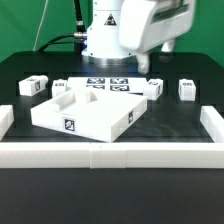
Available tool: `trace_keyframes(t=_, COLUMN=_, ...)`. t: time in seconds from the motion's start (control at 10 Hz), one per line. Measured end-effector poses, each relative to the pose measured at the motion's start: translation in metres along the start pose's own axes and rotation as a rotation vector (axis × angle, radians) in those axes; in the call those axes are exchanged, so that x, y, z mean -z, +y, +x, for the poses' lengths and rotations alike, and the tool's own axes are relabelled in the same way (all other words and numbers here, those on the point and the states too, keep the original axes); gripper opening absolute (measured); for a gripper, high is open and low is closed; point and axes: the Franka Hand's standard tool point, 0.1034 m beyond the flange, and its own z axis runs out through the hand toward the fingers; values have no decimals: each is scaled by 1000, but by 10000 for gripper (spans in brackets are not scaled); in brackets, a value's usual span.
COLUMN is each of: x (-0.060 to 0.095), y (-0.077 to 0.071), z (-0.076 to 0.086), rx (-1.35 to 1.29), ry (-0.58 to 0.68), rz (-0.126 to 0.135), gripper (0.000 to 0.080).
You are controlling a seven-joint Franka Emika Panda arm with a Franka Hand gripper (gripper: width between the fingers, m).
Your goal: Assemble one leg
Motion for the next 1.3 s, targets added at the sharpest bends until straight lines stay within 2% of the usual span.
trace_keyframes(t=0.5, x=-1, y=-2, z=1, rx=6, ry=-1, rz=1, gripper=650)
trace_keyframes(t=0.6, x=-7, y=-2, z=-2, rx=30, ry=14, rz=-10, gripper=650)
trace_keyframes(t=0.8, x=-37, y=-14, z=-27, rx=91, ry=47, rz=-27, gripper=650)
trace_keyframes(t=1.0, x=-57, y=-17, z=-48, rx=101, ry=54, rz=-25, gripper=650)
trace_keyframes(t=1.1, x=-63, y=-17, z=-55, rx=97, ry=50, rz=-16, gripper=650)
trace_keyframes(t=1.3, x=-79, y=-14, z=-59, rx=87, ry=63, rz=-19, gripper=650)
